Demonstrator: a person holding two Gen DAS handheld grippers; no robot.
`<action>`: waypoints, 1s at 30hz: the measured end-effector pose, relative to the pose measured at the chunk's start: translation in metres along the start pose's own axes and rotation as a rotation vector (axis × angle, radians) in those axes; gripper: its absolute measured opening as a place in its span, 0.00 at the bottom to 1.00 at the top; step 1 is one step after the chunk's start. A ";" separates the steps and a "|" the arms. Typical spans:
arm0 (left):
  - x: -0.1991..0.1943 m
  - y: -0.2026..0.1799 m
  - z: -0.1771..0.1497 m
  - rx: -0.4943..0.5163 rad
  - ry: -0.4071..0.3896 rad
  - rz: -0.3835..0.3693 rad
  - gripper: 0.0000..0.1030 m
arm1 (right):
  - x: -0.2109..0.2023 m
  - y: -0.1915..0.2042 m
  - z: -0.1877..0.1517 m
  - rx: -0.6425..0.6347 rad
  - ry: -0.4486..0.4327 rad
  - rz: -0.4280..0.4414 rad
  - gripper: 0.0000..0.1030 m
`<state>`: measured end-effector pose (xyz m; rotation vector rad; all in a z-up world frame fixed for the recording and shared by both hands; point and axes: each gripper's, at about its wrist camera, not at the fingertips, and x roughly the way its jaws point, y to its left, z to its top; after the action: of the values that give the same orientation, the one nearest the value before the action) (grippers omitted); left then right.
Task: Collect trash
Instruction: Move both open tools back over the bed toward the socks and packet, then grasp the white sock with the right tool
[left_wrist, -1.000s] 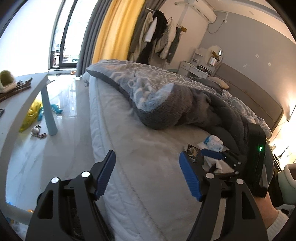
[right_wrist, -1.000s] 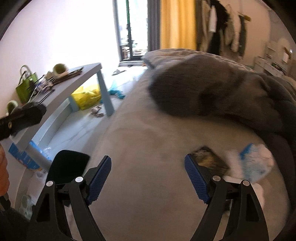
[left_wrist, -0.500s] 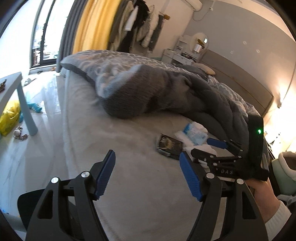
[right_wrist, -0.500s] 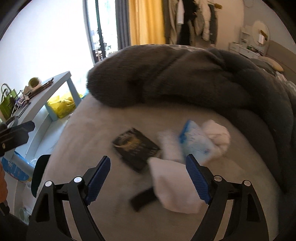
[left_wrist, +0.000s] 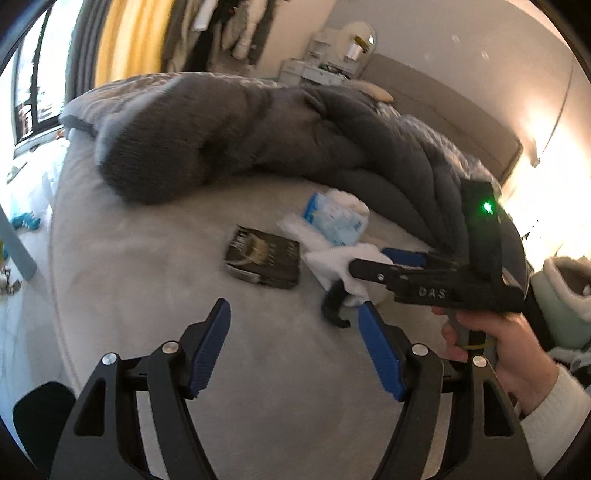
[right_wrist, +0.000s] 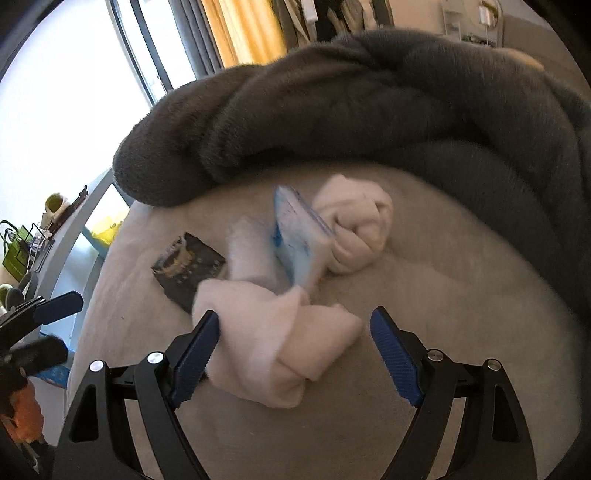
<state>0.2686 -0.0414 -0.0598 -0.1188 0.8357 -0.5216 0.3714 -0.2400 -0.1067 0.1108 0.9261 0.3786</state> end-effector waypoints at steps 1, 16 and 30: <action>0.004 -0.004 -0.001 0.015 0.009 0.001 0.72 | 0.003 -0.003 -0.002 0.012 0.012 0.032 0.70; 0.057 -0.028 -0.005 -0.021 0.093 -0.096 0.64 | -0.020 -0.002 0.001 -0.053 -0.053 0.071 0.47; 0.089 -0.033 0.000 -0.109 0.083 -0.047 0.32 | -0.030 -0.015 -0.008 -0.040 -0.047 0.069 0.47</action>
<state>0.3049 -0.1129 -0.1097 -0.2191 0.9441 -0.5281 0.3525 -0.2652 -0.0926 0.1149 0.8696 0.4567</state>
